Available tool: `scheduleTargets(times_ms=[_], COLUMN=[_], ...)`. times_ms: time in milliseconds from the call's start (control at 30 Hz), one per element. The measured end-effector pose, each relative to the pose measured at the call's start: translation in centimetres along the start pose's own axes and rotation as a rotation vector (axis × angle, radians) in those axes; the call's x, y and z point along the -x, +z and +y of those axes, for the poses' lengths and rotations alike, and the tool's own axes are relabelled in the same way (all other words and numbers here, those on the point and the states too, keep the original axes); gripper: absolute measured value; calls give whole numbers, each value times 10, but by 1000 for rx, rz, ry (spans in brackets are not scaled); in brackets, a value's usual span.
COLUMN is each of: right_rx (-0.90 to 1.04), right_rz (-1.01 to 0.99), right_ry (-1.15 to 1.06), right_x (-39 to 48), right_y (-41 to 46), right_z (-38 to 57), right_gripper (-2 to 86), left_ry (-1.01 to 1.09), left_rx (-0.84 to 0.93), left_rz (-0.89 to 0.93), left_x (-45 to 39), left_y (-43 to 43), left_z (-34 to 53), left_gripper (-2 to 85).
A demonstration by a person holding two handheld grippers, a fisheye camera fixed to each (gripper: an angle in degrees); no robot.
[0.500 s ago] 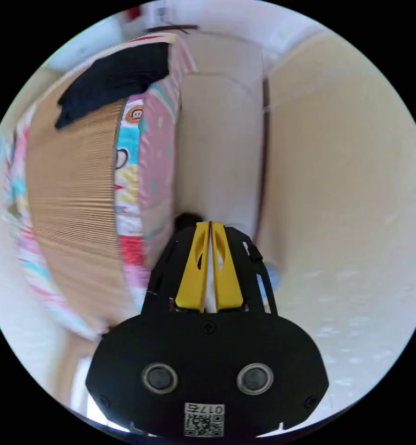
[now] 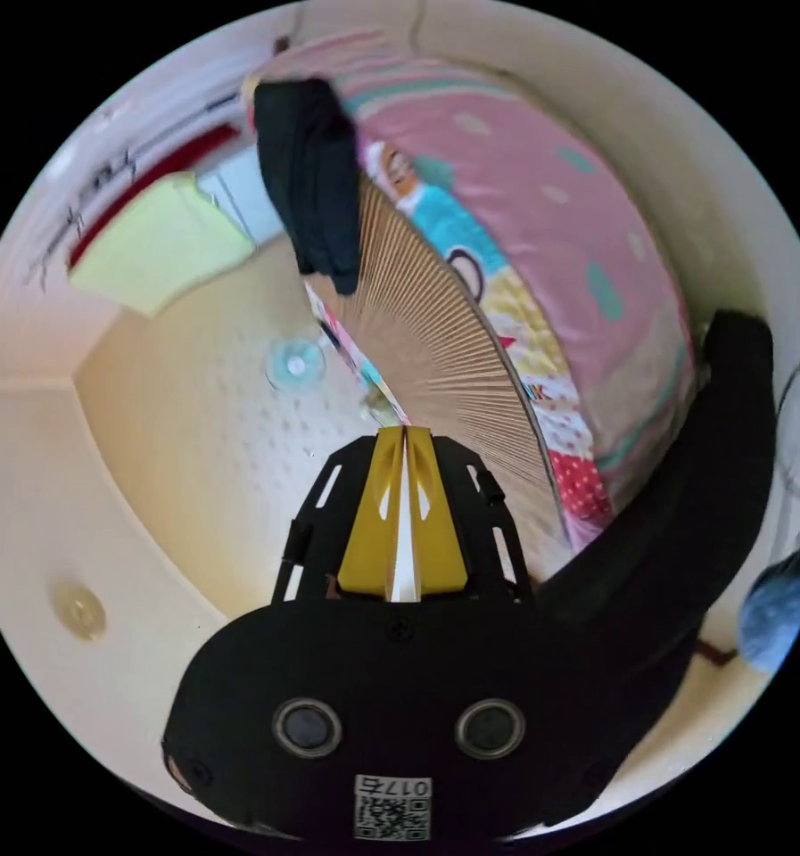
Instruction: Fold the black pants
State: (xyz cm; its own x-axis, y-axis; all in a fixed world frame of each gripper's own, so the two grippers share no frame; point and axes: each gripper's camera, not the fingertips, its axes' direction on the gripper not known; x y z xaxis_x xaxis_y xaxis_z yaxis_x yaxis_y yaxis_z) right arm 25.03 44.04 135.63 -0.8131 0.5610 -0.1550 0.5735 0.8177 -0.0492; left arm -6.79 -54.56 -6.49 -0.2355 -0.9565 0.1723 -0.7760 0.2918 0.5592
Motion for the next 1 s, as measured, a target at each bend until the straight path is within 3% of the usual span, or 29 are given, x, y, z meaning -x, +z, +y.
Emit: scheduleTargets(times_ms=[67, 167, 267, 333, 433, 533, 733, 1000], right_rx=[80, 70, -76, -245, -390, -490, -599, -563], right_rz=[84, 24, -142, -334, -456, -537, -489, -485], right_ry=[-77, -84, -15, 10, 26, 5, 49, 73], right_x=[31, 53, 56, 57, 71, 92, 111, 89], right_y=[14, 21, 16, 13, 18, 31, 63, 109], right_z=[-19, -44, -65, -82, -114, -149, -201, -250], right_gripper=[4, 5, 6, 9, 19, 36, 86, 89], left_ry=[15, 96, -8, -119, -260, -278, -373, -338], left_rx=[-59, -81, -90, -135, -200, -219, -240, -208], left_rz=[249, 247, 258, 359, 506, 520, 475, 311], left_x=[-27, -60, -59, -52, -48, -54, -76, -115], left_y=[25, 43, 54, 72, 108, 130, 154, 172], left_z=[-9, -21, -24, -20, -10, -11, -24, -83], left_gripper=[-10, -10, -10, -10, -10, -10, -10, -10])
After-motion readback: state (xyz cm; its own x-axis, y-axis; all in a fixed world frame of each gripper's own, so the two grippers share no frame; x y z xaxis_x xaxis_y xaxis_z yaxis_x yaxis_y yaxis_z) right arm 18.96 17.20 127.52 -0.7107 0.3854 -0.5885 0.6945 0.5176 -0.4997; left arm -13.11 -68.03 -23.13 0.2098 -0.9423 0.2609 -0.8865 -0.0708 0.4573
